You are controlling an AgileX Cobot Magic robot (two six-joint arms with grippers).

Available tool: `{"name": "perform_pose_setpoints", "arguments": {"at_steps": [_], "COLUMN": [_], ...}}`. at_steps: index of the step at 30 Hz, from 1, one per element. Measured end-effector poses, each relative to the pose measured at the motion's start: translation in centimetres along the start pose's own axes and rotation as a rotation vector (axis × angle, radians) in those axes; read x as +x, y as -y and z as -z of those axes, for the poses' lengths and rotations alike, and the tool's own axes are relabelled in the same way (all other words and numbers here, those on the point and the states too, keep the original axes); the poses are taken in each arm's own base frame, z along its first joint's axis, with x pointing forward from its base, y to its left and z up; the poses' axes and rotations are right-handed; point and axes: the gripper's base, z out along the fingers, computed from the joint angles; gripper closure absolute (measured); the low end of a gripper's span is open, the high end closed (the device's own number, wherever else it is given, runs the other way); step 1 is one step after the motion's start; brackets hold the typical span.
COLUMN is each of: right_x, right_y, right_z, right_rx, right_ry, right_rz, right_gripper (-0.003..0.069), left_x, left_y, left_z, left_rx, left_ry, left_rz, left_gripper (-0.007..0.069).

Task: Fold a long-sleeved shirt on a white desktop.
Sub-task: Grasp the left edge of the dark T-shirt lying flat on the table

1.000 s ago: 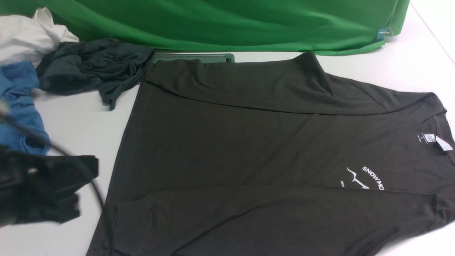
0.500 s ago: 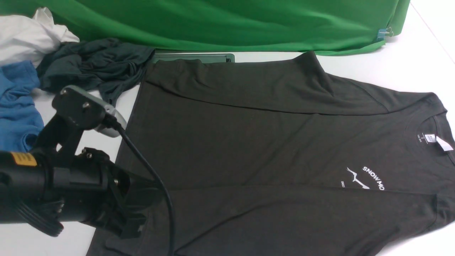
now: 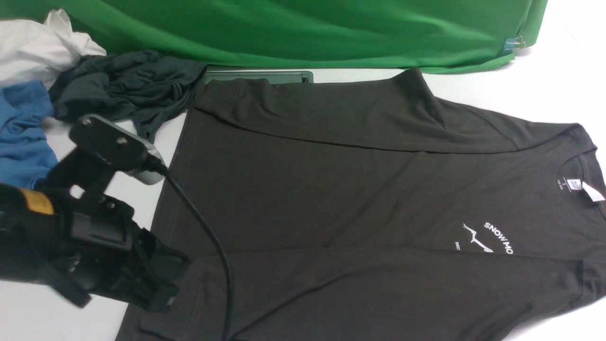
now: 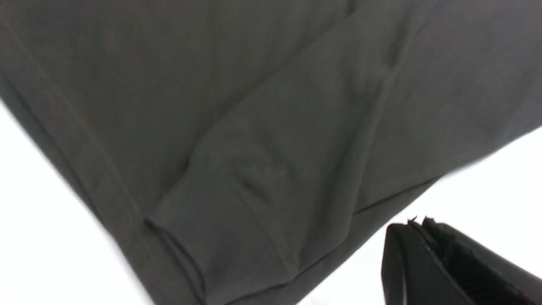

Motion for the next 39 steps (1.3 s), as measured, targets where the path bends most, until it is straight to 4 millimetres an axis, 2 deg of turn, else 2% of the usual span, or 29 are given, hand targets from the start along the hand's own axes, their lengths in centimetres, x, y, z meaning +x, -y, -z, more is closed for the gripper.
{"name": "perform_pose_setpoints", "arguments": {"at_steps": [1, 3, 5, 7, 9, 10, 12, 16, 17, 18, 20, 21, 24, 28, 34, 36, 39], "right_x": [0.1, -2.3, -3.2, -4.8, -5.0, -5.4, -5.3, -4.9, -4.7, -4.5, -4.4, -4.3, -4.4, -4.2, -4.0, -3.9, -3.9], "right_y": [0.0, -2.5, -3.8, -6.1, -6.7, -7.5, -8.0, -8.2, -8.1, -8.0, -7.9, -7.7, -7.4, -6.9, -6.6, -6.6, -6.6], "right_z": [-0.1, -0.3, -0.5, -1.3, -1.5, -2.1, -2.4, -3.5, -3.8, -4.2, -4.4, -4.6, -4.7, -4.3, -4.0, -4.0, -4.0], "right_rx": [0.002, -0.058, -0.091, -0.159, -0.18, -0.203, -0.234, -0.231, -0.225, -0.211, -0.201, -0.186, -0.154, -0.121, -0.102, -0.1, -0.108], "right_ry": [-0.02, -0.142, -0.267, -0.488, -0.586, -0.695, -0.789, -0.858, -0.868, -0.887, -0.896, -0.9, -0.905, -0.964, -1.027, -1.033, -1.033], "right_rz": [0.009, 0.142, 0.245, 0.378, 0.415, 0.462, 0.52, 0.554, 0.563, 0.575, 0.584, 0.605, 0.648, 0.655, 0.66, 0.66, 0.674], "right_gripper": [0.0309, 0.0216, 0.0147, 0.0061, 0.004, 0.0031, 0.0041, 0.013, 0.0178, 0.0261, 0.0333, 0.0468, 0.0599, 0.0592, 0.0447, 0.0368, 0.0327], "left_x": [0.0, -0.1, -0.1, -0.1, 0.0, -0.1, -0.2, -0.4, -0.4, -0.4, -0.4, -0.4, -0.4, -0.2, -0.4, -0.7, -0.7], "left_y": [-0.1, -0.8, -1.2, -2.0, -2.2, -2.4, -2.6, -2.8, -2.8, -2.8, -2.9, -2.9, -3.0, -3.1, -3.8, -5.1, -7.0], "left_z": [-0.2, -1.7, -2.4, -3.9, -4.5, -5.0, -5.2, -5.3, -5.3, -5.3, -5.3, -5.3, -5.3, -5.4, -6.0, -6.4, -7.0], "left_rx": [0.0, -0.01, -0.01, -0.003, 0.0, -0.001, -0.011, -0.03, -0.033, -0.035, -0.036, -0.038, -0.054, -0.054, -0.043, -0.044, -0.035], "left_ry": [-0.01, -0.082, -0.117, -0.177, -0.199, -0.208, -0.199, -0.184, -0.184, -0.185, -0.186, -0.186, -0.184, -0.206, -0.258, -0.269, -0.279], "left_rz": [0.001, 0.017, 0.026, 0.052, 0.058, 0.063, 0.062, 0.05, 0.048, 0.046, 0.045, 0.037, 0.018, 0.006, 0.025, 0.085, 0.109], "left_gripper": [0.0605, 0.0605, 0.0605, 0.0605, 0.0605, 0.0605, 0.0605, 0.0605, 0.0605, 0.0605, 0.0605, 0.0605, 0.0605, 0.0605, 0.0605, 0.0605, 0.0589]}}
